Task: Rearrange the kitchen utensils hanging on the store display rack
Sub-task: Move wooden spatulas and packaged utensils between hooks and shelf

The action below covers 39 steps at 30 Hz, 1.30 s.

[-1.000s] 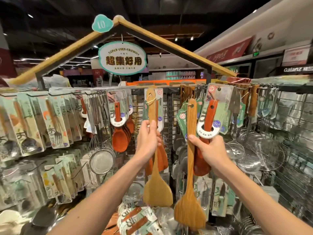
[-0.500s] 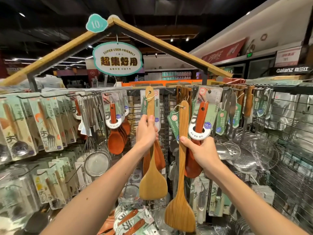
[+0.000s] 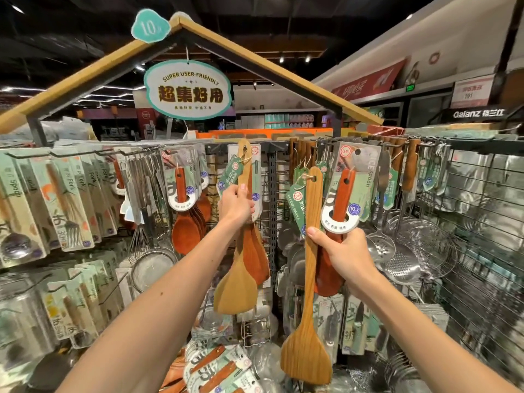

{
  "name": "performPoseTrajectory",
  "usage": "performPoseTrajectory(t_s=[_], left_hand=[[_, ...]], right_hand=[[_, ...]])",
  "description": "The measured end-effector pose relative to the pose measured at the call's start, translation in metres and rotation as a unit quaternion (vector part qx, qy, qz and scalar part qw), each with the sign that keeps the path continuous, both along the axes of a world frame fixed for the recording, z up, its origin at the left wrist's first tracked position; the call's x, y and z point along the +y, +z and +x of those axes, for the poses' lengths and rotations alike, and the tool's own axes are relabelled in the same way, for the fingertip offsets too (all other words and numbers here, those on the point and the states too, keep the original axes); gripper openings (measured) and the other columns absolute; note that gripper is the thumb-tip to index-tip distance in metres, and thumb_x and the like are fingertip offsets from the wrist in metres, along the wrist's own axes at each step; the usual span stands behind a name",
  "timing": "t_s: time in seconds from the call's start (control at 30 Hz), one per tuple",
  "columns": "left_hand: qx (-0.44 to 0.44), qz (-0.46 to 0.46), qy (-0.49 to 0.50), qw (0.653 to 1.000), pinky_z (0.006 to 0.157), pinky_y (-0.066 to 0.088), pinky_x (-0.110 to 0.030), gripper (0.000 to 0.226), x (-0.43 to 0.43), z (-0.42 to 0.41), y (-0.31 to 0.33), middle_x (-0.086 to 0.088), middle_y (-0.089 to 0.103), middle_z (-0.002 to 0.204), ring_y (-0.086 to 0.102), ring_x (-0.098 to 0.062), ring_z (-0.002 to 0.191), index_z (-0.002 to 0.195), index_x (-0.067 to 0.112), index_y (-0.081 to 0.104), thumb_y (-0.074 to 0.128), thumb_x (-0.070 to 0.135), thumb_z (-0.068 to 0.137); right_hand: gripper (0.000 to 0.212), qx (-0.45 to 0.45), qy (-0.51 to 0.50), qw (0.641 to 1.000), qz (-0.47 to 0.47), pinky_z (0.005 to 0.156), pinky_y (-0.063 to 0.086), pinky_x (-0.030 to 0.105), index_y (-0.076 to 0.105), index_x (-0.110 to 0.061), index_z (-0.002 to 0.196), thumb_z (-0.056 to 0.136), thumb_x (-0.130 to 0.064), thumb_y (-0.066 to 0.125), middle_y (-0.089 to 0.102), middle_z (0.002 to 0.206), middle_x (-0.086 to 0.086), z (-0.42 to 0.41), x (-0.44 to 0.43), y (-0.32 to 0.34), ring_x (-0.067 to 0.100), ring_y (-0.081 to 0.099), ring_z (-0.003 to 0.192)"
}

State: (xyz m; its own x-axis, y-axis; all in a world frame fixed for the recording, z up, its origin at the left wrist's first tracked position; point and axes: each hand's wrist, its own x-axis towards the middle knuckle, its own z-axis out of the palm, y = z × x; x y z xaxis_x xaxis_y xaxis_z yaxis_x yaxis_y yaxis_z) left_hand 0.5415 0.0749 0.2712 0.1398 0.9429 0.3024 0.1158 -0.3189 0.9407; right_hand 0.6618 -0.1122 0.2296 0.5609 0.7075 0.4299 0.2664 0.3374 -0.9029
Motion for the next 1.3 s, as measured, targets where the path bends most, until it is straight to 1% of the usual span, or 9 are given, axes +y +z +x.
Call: performPoseTrajectory(t_s=[0.2,0.4,0.53,0.6,0.77,0.97,1.07,1.17,1.3], left_hand=[[0.06,0.002,0.021,0.998,0.096,0.052,-0.05,0.029,0.019,-0.001,0.001,-0.005,0.071,0.089,0.068,-0.03,0.1,0.087,0.021,0.059,0.043,0.037,0.105],[0.105,-0.003,0.034,0.994,0.095,0.053,-0.043,0.026,0.015,-0.018,0.002,-0.006,0.07,0.103,0.067,-0.024,0.094,0.089,0.017,0.063,0.048,0.032,0.104],[0.109,0.029,0.063,0.992,0.092,0.045,-0.031,0.033,-0.018,-0.035,-0.007,-0.004,0.06,0.126,0.058,-0.019,0.111,0.129,0.016,0.056,0.057,0.027,0.098],[0.084,0.054,0.016,0.995,0.077,0.045,-0.023,0.029,-0.05,-0.042,-0.013,0.0,0.061,0.118,0.059,-0.013,0.098,0.128,0.018,0.055,0.056,0.024,0.1],[0.021,-0.01,-0.19,0.981,0.075,0.057,-0.03,0.028,-0.117,-0.04,-0.043,0.003,0.066,0.103,0.066,-0.01,0.088,0.126,0.021,0.055,0.054,0.034,0.101],[-0.013,-0.063,-0.179,0.982,0.057,0.055,-0.028,0.027,-0.125,-0.039,-0.061,0.006,0.063,0.081,0.063,0.001,0.061,0.116,0.022,0.059,0.06,0.041,0.097],[-0.014,-0.053,-0.146,0.988,0.054,0.053,-0.028,0.012,-0.121,-0.042,-0.068,0.011,0.067,0.073,0.064,-0.002,0.061,0.097,0.025,0.068,0.06,0.034,0.098],[-0.033,-0.042,-0.122,0.991,0.077,0.06,-0.044,0.012,-0.116,-0.045,-0.073,0.005,0.076,0.084,0.072,-0.02,0.078,0.092,0.026,0.07,0.063,0.034,0.096],[-0.047,-0.023,-0.068,0.996,0.076,0.058,-0.05,0.016,-0.101,-0.05,-0.066,-0.012,0.075,0.086,0.073,-0.035,0.077,0.104,0.022,0.061,0.056,0.036,0.1]], right_hand=[[0.008,0.004,-0.034,0.999,-0.01,0.067,0.051,0.022,0.069,-0.021,0.084,0.085,-0.017,0.076,0.074,0.08,-0.01,0.016,-0.011,-0.004,0.002,0.067,0.07],[0.024,-0.007,-0.051,0.998,-0.026,0.047,0.04,0.008,0.061,-0.019,0.067,0.087,-0.011,0.074,0.061,0.048,-0.02,0.024,-0.03,-0.011,-0.008,0.055,0.045],[0.029,-0.02,-0.039,0.998,-0.034,0.049,0.04,0.011,0.057,-0.02,0.064,0.087,-0.012,0.074,0.057,0.043,-0.02,0.022,-0.034,-0.013,-0.008,0.053,0.043],[0.025,-0.028,-0.02,0.999,-0.04,0.054,0.04,0.016,0.06,-0.021,0.067,0.086,-0.015,0.075,0.059,0.047,-0.021,0.018,-0.032,-0.015,-0.008,0.055,0.047],[0.011,-0.014,0.047,0.998,-0.048,0.075,0.053,0.019,0.071,-0.024,0.089,0.083,-0.016,0.077,0.076,0.09,-0.013,-0.005,-0.018,-0.019,-0.002,0.07,0.081],[0.029,-0.014,0.151,0.988,-0.038,0.088,0.055,0.022,0.07,-0.017,0.109,0.086,-0.001,0.071,0.075,0.107,-0.005,-0.032,-0.006,-0.027,0.007,0.07,0.098],[0.028,0.006,0.172,0.982,-0.076,0.089,0.056,0.028,0.071,-0.012,0.113,0.086,-0.003,0.071,0.075,0.109,0.003,-0.038,-0.001,-0.032,0.014,0.071,0.101],[0.019,0.024,0.164,0.982,-0.095,0.085,0.057,0.034,0.072,-0.009,0.109,0.091,-0.014,0.068,0.076,0.105,0.009,-0.039,0.001,-0.033,0.019,0.072,0.09],[0.027,0.121,0.201,0.968,-0.093,0.054,0.055,0.028,0.065,-0.001,0.086,0.096,-0.025,0.059,0.071,0.079,0.019,-0.038,-0.001,-0.028,0.024,0.063,0.054]])
